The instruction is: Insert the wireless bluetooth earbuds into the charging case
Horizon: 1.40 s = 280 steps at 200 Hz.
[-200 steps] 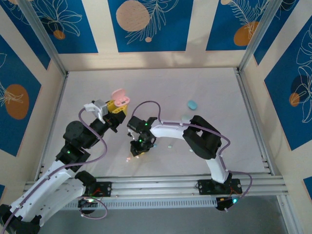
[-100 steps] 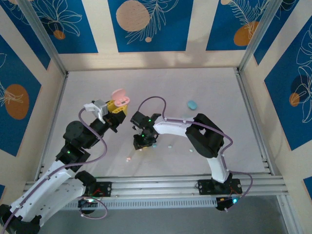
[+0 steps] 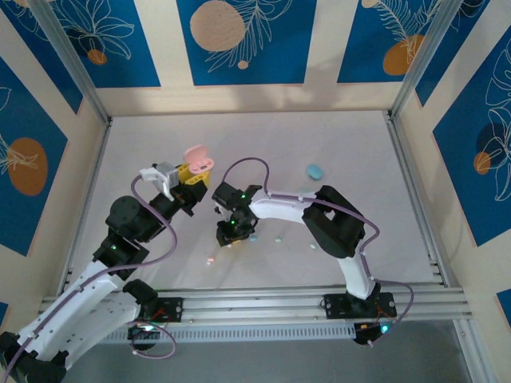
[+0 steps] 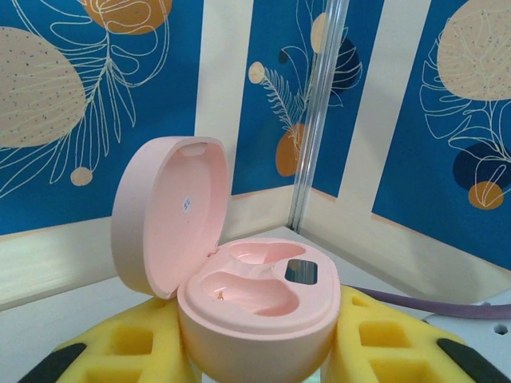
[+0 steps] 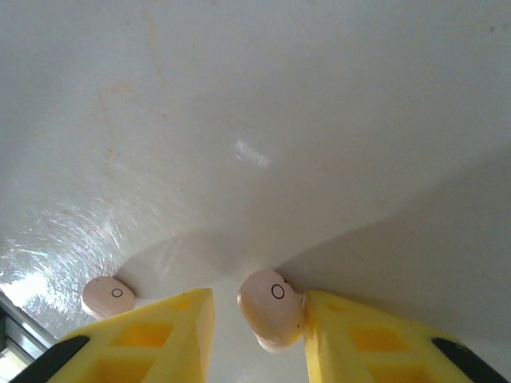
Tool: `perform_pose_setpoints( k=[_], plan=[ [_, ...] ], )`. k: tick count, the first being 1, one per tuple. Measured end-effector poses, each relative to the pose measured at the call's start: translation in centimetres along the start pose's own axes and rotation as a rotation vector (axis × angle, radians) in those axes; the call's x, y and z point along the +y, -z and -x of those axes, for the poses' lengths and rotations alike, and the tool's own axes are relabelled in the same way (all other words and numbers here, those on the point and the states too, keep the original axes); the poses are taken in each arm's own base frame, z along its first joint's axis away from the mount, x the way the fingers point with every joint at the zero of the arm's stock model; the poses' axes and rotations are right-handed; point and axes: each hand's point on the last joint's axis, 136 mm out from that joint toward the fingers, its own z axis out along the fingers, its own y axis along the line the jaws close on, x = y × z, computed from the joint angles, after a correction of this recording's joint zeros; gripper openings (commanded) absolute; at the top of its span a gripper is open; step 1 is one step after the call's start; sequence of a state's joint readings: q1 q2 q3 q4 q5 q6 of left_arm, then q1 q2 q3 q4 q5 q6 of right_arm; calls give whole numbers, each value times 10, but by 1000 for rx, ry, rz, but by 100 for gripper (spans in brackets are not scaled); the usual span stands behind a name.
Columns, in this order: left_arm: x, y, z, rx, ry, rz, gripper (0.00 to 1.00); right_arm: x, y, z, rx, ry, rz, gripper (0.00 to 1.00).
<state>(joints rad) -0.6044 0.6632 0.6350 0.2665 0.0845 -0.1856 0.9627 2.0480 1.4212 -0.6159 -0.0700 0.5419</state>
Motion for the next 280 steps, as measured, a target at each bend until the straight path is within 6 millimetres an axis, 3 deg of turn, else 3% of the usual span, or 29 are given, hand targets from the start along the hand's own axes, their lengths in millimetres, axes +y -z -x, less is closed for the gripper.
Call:
perform_pose_setpoints(
  k=[88,162,280],
  plan=[
    [0,0,-1,4,0,1,27,4,9,10,-17,139,-15,38],
    [0,0,2,7,0,1,28,-1,-1,4,37,219,-22,34],
    [0,0,1,9,2,1,28,2,-5,-3,73,188,18,32]
  ],
)
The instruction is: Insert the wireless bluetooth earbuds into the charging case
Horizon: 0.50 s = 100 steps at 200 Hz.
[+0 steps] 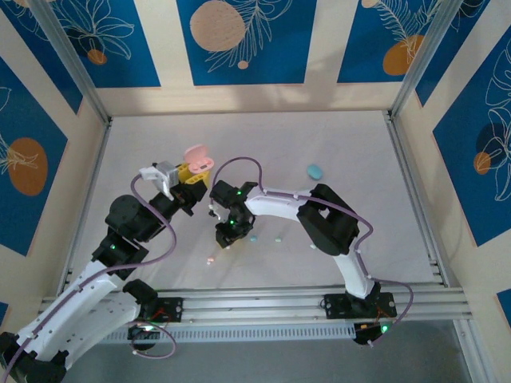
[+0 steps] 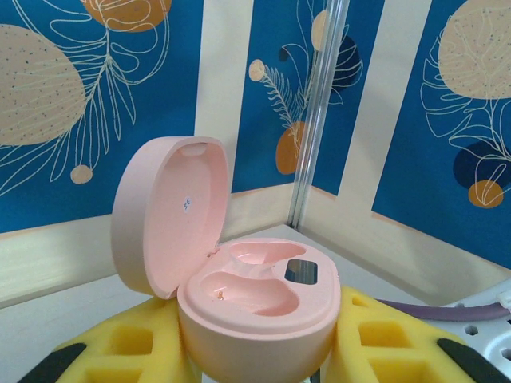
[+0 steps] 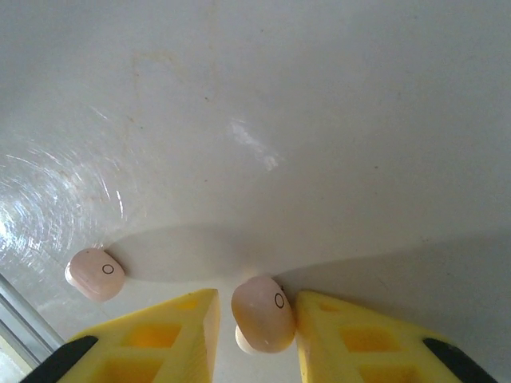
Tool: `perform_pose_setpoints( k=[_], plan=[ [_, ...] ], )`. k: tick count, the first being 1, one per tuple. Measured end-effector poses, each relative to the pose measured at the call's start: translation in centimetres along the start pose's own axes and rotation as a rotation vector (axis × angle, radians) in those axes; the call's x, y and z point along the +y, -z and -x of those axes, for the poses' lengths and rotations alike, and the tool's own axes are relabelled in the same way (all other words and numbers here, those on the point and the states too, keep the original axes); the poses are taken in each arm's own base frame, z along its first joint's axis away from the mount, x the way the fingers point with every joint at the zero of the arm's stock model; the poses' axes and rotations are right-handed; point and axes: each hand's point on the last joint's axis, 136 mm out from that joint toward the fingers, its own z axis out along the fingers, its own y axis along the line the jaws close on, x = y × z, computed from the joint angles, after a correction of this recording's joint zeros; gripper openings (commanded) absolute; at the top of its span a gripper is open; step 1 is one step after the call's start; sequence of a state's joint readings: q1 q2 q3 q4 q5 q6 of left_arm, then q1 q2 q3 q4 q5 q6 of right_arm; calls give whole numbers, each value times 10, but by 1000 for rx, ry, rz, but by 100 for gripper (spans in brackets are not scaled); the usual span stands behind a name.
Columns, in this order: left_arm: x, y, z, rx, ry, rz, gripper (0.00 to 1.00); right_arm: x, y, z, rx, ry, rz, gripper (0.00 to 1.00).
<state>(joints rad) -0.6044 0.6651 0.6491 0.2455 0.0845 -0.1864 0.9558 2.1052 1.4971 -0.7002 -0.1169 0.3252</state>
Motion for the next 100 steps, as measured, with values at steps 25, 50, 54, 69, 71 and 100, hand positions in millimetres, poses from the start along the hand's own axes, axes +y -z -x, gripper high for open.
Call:
perform_pose_setpoints(
  k=[25,50,54,69,71,100],
  plan=[
    [0,0,0,0,0,0,28,0,-1,0,1,-23,1,30],
    [0,0,0,0,7,0,28,-1,-1,1,3,-58,5,27],
    [0,0,0,0,7,0,28,-1,-1,1,3,-67,5,27],
    [0,-1,-1,3,12,0,28,-1,-1,2,8,-89,3,25],
    [0,-1,-1,4,13,0,28,-1,-1,2,8,-92,3,25],
    [0,-1,-2,6,16,1,28,-3,1,3,9,-140,-18,24]
  ],
)
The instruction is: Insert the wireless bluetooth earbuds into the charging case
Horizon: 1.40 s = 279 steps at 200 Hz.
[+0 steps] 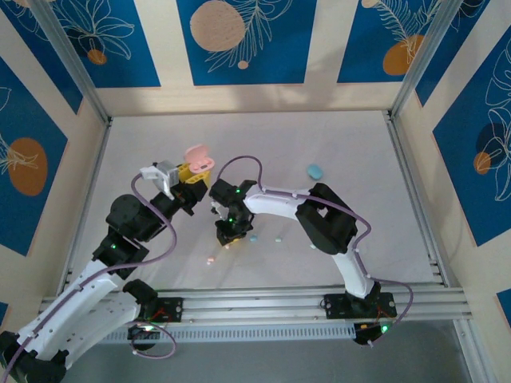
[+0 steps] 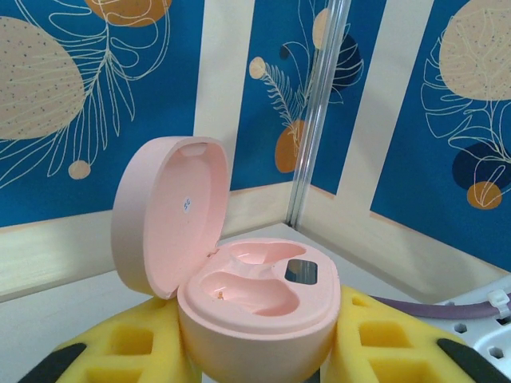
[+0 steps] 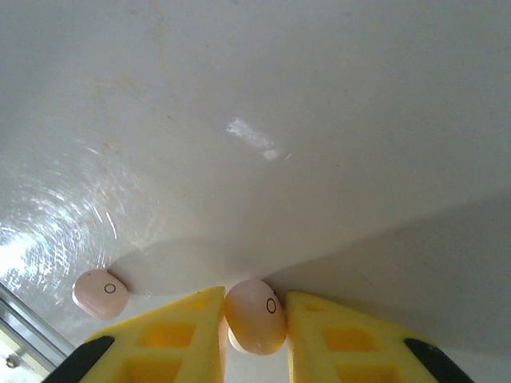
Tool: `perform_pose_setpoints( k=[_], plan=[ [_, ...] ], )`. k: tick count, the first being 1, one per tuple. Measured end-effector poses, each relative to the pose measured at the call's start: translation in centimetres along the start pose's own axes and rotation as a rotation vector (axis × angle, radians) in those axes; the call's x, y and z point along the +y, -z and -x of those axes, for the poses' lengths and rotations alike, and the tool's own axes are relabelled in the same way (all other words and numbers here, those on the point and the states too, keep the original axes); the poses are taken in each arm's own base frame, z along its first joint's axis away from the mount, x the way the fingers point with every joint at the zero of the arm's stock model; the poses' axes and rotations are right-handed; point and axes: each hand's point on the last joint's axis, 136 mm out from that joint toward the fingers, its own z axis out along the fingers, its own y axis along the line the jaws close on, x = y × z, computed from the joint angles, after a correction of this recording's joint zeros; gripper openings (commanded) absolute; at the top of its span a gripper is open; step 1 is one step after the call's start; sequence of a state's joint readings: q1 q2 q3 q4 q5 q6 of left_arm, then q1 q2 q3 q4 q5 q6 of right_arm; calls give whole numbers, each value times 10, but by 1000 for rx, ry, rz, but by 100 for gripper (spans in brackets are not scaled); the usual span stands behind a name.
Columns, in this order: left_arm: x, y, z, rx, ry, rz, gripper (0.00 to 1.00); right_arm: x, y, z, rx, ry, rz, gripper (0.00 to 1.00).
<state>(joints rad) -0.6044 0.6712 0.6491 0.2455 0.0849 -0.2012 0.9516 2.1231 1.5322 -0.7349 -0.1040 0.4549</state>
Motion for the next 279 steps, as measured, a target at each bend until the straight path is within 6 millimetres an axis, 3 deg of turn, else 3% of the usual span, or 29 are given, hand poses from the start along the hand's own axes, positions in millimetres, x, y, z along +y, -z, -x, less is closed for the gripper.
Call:
perform_pose_setpoints(
  k=[41,93,124,148,180,223,279],
  plan=[
    [0,0,0,0,0,0,28,-23,13,6,-51,-85,-100,23],
    [0,-1,0,2,0,1,28,-95,65,16,-175,-278,-220,23],
    [0,-4,2,5,1,0,28,-140,72,11,-183,-363,-314,24],
    [0,-4,2,5,1,0,28,-157,74,6,-175,-380,-388,24],
    [1,-6,0,12,1,2,28,-162,66,1,-140,-359,-437,29],
    [1,-7,-2,15,2,2,28,-142,59,13,-138,-305,-426,36],
    [1,-7,-2,15,2,2,28,-127,56,17,-128,-282,-379,32]
  ],
)
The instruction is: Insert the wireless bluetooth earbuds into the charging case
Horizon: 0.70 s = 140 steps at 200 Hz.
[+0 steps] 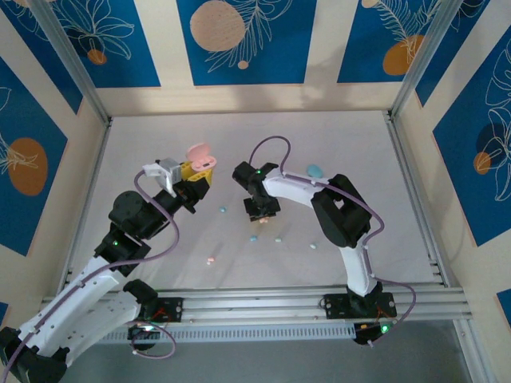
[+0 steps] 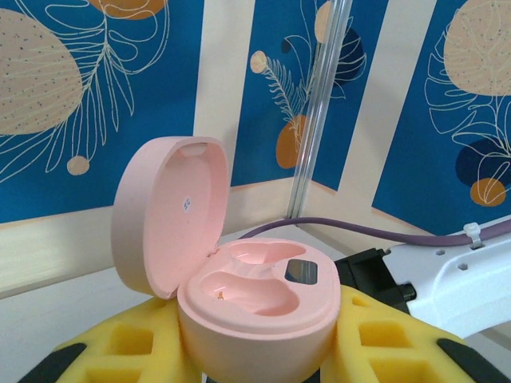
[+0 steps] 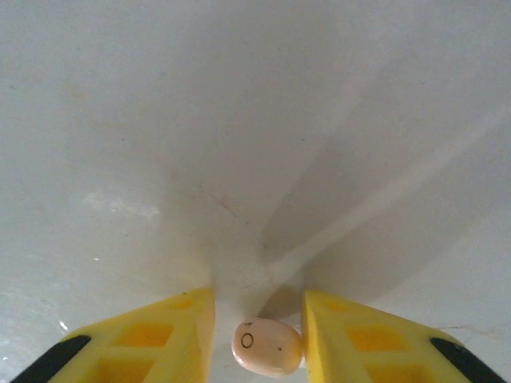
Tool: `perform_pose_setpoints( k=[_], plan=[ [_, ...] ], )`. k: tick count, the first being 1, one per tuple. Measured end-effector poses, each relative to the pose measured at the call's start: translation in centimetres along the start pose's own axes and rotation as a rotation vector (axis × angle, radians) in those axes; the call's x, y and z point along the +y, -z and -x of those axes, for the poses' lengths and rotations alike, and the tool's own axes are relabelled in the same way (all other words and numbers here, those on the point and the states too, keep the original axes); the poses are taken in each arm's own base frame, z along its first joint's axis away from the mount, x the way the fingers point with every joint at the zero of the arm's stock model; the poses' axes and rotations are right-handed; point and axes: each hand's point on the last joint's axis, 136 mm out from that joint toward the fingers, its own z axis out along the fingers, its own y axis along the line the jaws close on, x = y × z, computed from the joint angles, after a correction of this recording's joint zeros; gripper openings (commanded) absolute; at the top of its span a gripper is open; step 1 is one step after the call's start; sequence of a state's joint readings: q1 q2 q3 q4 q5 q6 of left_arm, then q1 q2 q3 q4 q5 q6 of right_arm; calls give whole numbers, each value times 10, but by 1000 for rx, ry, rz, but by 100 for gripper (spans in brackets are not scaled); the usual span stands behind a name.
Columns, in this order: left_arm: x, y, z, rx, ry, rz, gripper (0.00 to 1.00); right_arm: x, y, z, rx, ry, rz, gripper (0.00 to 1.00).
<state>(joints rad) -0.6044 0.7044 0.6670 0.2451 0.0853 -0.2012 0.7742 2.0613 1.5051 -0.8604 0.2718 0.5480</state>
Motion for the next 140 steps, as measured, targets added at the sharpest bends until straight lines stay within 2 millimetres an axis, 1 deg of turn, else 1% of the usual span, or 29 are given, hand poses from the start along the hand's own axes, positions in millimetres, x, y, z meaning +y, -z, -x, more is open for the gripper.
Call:
perform_pose_setpoints(
  k=[23,41,64,77,90,140],
  plan=[
    [0,0,0,0,0,0,28,3,0,-3,17,5,18,31],
    [0,0,0,0,0,0,28,4,0,-7,31,6,25,33],
    [0,0,0,0,0,0,28,-1,-5,-14,58,6,23,33],
    [0,-1,-1,4,1,-1,28,0,-4,-14,59,5,46,34],
    [0,-2,-3,10,4,-2,28,1,-4,-19,77,5,71,36],
    [-1,-4,-4,16,5,-8,28,17,2,-30,122,-5,196,38]
  ],
)
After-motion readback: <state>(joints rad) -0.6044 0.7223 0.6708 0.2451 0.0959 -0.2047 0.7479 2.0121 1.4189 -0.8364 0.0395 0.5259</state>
